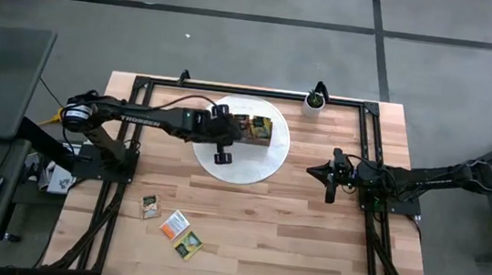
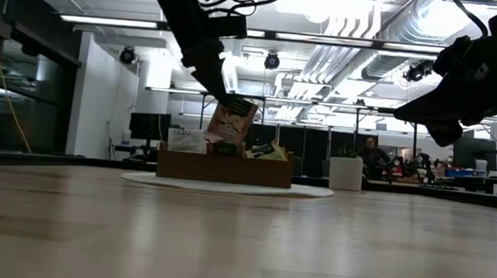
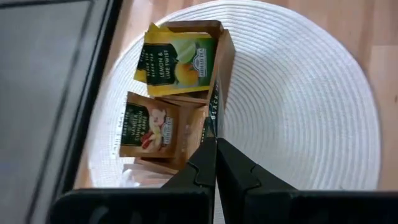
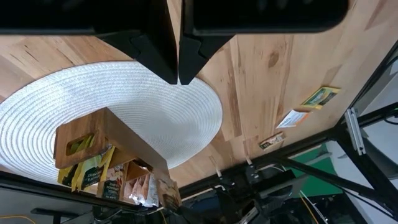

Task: Pick & Place Tea
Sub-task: Put the brown tea bag into the middle section of the wooden organizer

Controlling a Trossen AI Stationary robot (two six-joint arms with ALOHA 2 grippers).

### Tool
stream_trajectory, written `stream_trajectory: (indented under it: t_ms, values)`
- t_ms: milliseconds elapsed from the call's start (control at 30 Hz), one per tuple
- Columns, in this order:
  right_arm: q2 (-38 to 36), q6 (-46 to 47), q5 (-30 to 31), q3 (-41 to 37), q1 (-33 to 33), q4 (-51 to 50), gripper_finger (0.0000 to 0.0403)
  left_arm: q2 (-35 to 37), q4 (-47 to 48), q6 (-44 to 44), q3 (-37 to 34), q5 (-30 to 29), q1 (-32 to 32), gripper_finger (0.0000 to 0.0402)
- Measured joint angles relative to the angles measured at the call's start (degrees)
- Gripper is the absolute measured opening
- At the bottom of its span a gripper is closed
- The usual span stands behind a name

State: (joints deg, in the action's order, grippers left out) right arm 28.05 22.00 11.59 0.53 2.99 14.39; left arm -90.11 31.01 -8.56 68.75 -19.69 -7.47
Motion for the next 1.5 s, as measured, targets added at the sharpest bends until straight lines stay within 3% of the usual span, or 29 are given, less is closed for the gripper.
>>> stream_trajectory:
  t_ms: [267,633,1033,1500]
  values:
    - [0.0,0.0,0.0,0.0,0.0,0.0,0.0012,-1.1,0.0,1.8,-0.1,9.0,-2.4,0.0]
    - [0.0,0.0,0.0,0.0,0.0,0.0,0.0012,-5.3,-2.1,1.2,-0.1,9.4,-3.2,0.0]
    - [0.0,0.0,0.0,0.0,0.0,0.0,0.0012,-5.9,-2.0,-1.1,-0.1,-1.6,-4.5,0.0]
    - [0.0,0.0,0.0,0.0,0.0,0.0,0.0012,-5.9,-4.2,-2.4,-0.1,-3.9,-7.0,0.0]
